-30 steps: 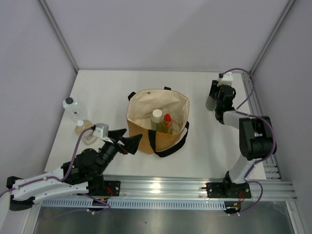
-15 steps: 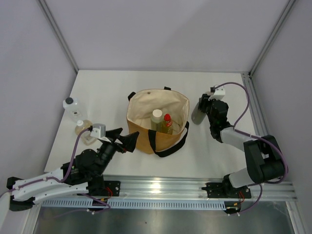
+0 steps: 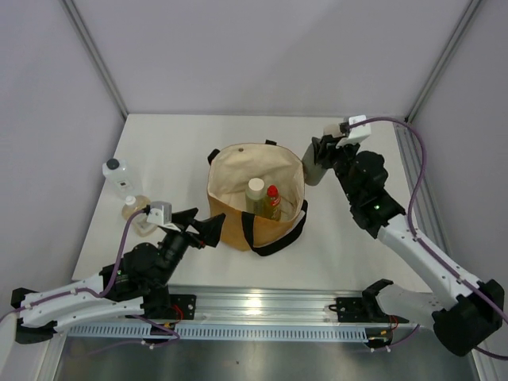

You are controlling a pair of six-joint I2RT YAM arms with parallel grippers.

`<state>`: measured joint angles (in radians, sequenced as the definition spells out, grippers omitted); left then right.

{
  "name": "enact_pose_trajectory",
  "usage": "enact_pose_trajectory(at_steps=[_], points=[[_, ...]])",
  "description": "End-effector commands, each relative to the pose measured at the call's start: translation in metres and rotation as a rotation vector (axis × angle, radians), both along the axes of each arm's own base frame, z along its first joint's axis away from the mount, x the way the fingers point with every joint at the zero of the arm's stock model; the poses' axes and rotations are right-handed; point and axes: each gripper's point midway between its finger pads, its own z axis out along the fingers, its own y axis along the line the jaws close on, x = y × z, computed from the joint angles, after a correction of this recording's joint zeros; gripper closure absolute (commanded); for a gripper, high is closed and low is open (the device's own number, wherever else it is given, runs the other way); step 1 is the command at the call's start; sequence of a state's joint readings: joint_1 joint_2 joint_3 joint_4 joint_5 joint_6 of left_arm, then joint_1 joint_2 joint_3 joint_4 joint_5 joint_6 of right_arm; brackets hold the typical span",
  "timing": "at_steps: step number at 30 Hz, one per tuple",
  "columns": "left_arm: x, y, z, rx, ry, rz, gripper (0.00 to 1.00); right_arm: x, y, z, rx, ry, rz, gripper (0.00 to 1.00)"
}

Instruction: Place the personal care products into the canvas bag

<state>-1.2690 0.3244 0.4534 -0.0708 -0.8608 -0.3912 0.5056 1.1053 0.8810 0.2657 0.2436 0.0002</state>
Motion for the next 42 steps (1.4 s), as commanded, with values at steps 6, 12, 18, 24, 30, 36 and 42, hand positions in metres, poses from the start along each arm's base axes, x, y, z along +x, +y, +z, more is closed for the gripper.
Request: enact_pose_trajectory(at_steps=[6,12,18,24,30,36,42], points=[[0.004,0.003,0.000,0.016,-0.007,0.036,0.01,-0.064,-0.006,0.190,0.115,-0.330,0.067,1.00],[0.006,0.005,-0.001,0.025,-0.005,0.050,0.01,-0.079,0.015,0.227,0.095,-0.377,0.144,1.00],[0.006,0.007,-0.002,0.026,-0.004,0.059,0.01,-0.093,0.061,0.233,0.107,-0.388,0.298,1.00],[0.005,0.007,-0.001,0.019,-0.007,0.053,0.01,-0.080,0.109,0.198,0.116,-0.331,0.399,1.00],[0.006,0.008,0.000,0.014,-0.010,0.059,0.01,-0.077,0.154,0.159,0.149,-0.304,0.503,1.00],[0.005,0.010,0.000,0.007,-0.008,0.062,0.01,-0.081,0.187,0.120,0.184,-0.290,0.570,1.00],[0.006,0.012,-0.001,0.005,-0.008,0.070,0.01,-0.073,0.214,0.089,0.207,-0.253,0.592,1.00]])
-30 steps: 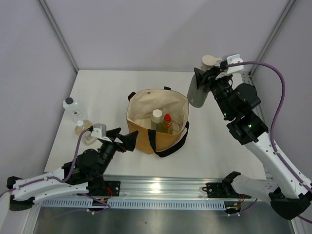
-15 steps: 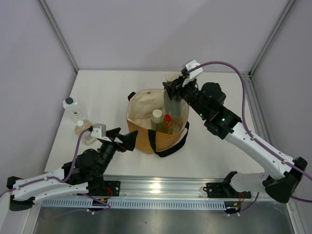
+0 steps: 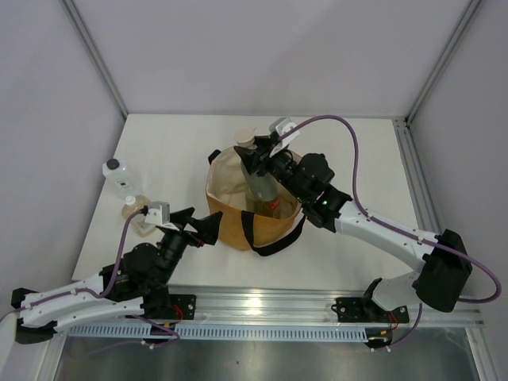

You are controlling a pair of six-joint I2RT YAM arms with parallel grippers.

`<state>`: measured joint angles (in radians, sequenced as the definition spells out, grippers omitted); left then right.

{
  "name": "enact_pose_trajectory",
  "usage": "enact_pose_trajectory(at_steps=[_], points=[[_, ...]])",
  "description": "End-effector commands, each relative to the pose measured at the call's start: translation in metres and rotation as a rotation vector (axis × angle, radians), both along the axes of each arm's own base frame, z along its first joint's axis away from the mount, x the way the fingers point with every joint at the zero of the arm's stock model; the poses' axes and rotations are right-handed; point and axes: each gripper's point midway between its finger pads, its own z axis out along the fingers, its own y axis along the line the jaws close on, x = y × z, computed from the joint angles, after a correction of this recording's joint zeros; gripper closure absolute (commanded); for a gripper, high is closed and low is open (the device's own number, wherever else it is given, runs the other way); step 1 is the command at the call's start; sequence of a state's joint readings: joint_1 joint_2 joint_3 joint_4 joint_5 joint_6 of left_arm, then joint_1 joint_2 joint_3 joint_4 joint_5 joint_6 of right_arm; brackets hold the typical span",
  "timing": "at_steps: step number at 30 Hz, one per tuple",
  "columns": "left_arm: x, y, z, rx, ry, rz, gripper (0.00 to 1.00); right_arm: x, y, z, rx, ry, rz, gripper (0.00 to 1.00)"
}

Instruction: Place the personal care products into the canvas bag

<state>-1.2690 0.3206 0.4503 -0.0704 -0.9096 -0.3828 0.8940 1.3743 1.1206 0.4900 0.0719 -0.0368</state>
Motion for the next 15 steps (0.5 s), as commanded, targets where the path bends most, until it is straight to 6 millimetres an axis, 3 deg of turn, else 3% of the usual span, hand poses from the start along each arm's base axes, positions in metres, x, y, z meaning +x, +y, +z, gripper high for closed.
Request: enact_pose_trajectory(at_steps=[1,15], points=[[0.002,0.003,0.000,0.000,-0.007,0.021,0.01,-0.008,0.013,0.023,0.141,-0.032,0.054,1.00],[0.003,0.005,0.000,0.004,-0.006,0.030,0.01,-0.007,0.023,0.041,0.178,-0.088,0.064,1.00]])
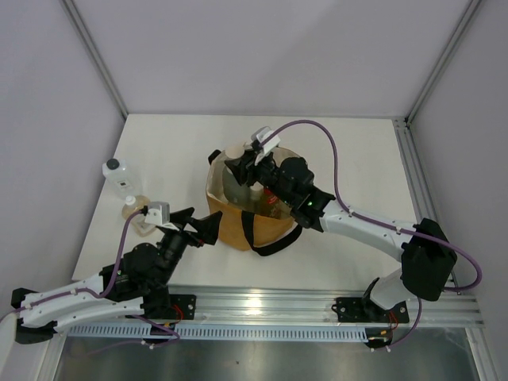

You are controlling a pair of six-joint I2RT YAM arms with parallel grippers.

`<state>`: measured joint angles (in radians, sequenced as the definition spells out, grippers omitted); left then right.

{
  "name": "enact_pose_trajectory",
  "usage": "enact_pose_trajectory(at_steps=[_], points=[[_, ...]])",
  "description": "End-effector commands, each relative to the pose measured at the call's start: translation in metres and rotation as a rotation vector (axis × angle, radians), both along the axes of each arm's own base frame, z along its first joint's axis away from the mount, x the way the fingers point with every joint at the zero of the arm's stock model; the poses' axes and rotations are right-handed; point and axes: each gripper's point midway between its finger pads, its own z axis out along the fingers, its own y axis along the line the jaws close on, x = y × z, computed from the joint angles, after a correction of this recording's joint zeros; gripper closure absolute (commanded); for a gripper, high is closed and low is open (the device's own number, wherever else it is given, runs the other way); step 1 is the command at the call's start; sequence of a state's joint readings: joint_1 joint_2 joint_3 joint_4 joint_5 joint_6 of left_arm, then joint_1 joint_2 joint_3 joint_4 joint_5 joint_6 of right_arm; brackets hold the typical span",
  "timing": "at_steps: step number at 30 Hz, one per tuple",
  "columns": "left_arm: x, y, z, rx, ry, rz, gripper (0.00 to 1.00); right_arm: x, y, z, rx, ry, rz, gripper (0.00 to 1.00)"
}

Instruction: Place the personal care products into the canvas bag

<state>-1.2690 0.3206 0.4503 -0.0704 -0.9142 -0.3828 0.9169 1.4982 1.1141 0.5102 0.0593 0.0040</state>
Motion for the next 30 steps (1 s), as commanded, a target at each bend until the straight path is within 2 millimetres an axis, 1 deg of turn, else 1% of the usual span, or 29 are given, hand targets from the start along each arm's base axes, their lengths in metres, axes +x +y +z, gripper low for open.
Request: enact_pose_trajectory(at_steps=[1,5,9,11,12,16,20,25,27,29,30], points=[[0.002,0.004,0.000,0.004,-0.006,0.025,0.01,-0.015,-0.011,0.102,0.254,-0.190,0.015,1.00],[0.002,0.004,0.000,0.007,-0.005,0.027,0.01,-0.016,-0.010,0.096,0.265,-0.182,0.023,1.00],[0.002,0.004,-0.001,0.004,-0.005,0.025,0.01,-0.019,-0.003,0.068,0.257,-0.158,0.054,1.00],[0.003,0.003,-0.002,0.011,-0.004,0.027,0.01,-0.015,0.002,0.055,0.249,-0.139,0.052,1.00],[0.003,0.002,-0.005,0.019,-0.002,0.028,0.01,-0.014,0.002,0.052,0.248,-0.138,0.053,1.00],[0.004,0.003,-0.002,0.016,-0.002,0.033,0.01,-0.014,0.011,0.035,0.240,-0.113,0.077,1.00],[0.004,0.003,-0.002,0.017,-0.003,0.036,0.01,-0.012,0.014,0.021,0.233,-0.095,0.078,1.00],[0.004,0.003,-0.002,0.019,-0.003,0.036,0.01,-0.013,0.013,0.014,0.221,-0.096,0.077,1.00],[0.004,0.003,-0.004,0.026,-0.002,0.036,0.01,-0.012,0.011,0.017,0.211,-0.100,0.068,1.00],[0.004,0.003,-0.003,0.023,-0.003,0.036,0.01,-0.011,0.009,0.025,0.191,-0.086,0.054,1.00],[0.004,0.002,-0.003,0.026,-0.002,0.035,0.01,-0.011,0.007,0.032,0.188,-0.081,0.047,1.00]])
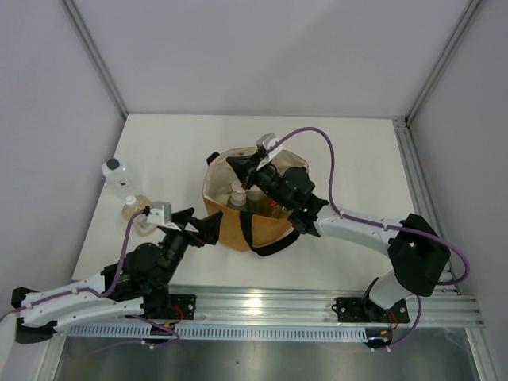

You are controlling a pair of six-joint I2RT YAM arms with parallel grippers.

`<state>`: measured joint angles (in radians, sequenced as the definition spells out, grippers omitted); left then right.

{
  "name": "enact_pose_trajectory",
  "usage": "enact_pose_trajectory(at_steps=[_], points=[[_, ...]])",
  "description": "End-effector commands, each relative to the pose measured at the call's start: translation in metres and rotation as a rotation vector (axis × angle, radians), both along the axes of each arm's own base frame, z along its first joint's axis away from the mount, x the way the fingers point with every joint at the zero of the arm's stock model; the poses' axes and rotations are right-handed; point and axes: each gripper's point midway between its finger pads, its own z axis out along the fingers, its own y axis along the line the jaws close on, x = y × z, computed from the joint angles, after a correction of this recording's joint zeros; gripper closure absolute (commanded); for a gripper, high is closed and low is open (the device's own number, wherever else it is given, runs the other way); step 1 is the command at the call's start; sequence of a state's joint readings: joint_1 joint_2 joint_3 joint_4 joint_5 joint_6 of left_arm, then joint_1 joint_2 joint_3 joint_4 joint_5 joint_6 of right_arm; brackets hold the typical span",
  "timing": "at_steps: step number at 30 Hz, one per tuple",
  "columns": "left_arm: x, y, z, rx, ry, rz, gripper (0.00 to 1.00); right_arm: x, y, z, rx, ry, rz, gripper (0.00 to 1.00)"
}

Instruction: Place the personal care products into the canvas bag

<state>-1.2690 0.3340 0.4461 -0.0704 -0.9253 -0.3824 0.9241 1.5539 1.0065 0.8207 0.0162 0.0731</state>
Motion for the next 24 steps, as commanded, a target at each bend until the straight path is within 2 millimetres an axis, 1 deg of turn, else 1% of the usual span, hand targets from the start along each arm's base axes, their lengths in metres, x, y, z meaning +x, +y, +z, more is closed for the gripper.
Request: enact_pose_trajectory(at_steps=[1,2,3,4,5,6,7,8,9,10,11,12,13,14,15,16,17,18,19,20,21,22,24], points=[[0.003,0.001,0.000,0.015,-0.006,0.024,0.01,-0.002,-0.014,0.049,0.040,-0.027,-0.049,0.99],[0.003,0.002,0.001,0.016,-0.006,0.025,0.01,0.001,-0.017,0.055,-0.001,0.022,-0.071,0.98],[0.004,0.002,0.001,0.018,-0.004,0.030,0.01,0.001,-0.024,0.064,-0.007,0.044,-0.098,0.98],[0.004,0.003,0.000,0.022,0.000,0.036,0.01,0.000,-0.037,0.078,-0.004,0.062,-0.133,0.95],[0.004,0.004,0.000,0.018,0.003,0.042,0.01,0.005,-0.052,0.068,-0.053,0.127,-0.210,0.93],[0.005,0.007,-0.001,0.019,0.006,0.057,0.01,0.006,-0.065,0.074,-0.050,0.142,-0.255,0.90],[0.005,0.008,-0.001,0.016,0.008,0.064,0.01,0.005,-0.078,0.073,-0.057,0.161,-0.298,0.88],[0.006,0.010,-0.002,0.013,0.015,0.076,0.01,-0.001,-0.100,0.078,-0.050,0.179,-0.346,0.81],[0.007,0.012,-0.004,0.012,0.025,0.093,0.01,0.000,-0.119,0.075,-0.042,0.200,-0.419,0.77],[0.008,0.018,0.004,-0.034,0.037,0.131,0.01,-0.004,-0.130,0.060,-0.071,0.219,-0.443,0.67],[0.008,0.023,0.001,-0.018,0.051,0.150,0.01,-0.015,-0.146,0.064,-0.065,0.219,-0.450,0.55],[0.009,0.027,0.009,-0.037,0.059,0.172,0.01,-0.019,-0.152,0.058,-0.070,0.229,-0.451,0.46],[0.009,0.035,0.020,-0.099,0.073,0.210,0.01,-0.025,-0.155,0.043,-0.092,0.253,-0.438,0.33],[0.010,0.043,0.019,-0.081,0.085,0.245,0.01,-0.035,-0.162,0.036,-0.103,0.282,-0.419,0.26],[0.011,0.049,0.031,-0.103,0.082,0.274,0.01,-0.044,-0.156,0.030,-0.085,0.321,-0.360,0.21],[0.013,0.063,0.046,-0.120,0.067,0.338,0.01,-0.049,-0.154,0.023,-0.085,0.346,-0.334,0.18],[0.016,0.076,0.059,-0.126,0.054,0.400,0.01,-0.053,-0.151,0.011,-0.101,0.374,-0.314,0.18],[0.018,0.086,0.063,-0.097,0.049,0.449,0.01,-0.057,-0.150,0.008,-0.095,0.386,-0.293,0.18],[0.020,0.095,0.081,-0.087,0.043,0.497,0.01,-0.062,-0.144,0.004,-0.080,0.411,-0.258,0.18],[0.023,0.112,0.084,-0.070,0.045,0.588,0.01,-0.065,-0.141,-0.005,-0.074,0.428,-0.235,0.18],[0.023,0.123,0.074,0.019,0.072,0.629,0.01,-0.068,-0.138,-0.008,-0.060,0.438,-0.211,0.18],[0.026,0.136,0.086,-0.038,0.090,0.692,0.01,-0.074,-0.131,-0.020,-0.054,0.461,-0.169,0.18],[0.028,0.148,0.082,0.003,0.122,0.748,0.01,-0.076,-0.131,-0.032,-0.060,0.487,-0.161,0.18]])
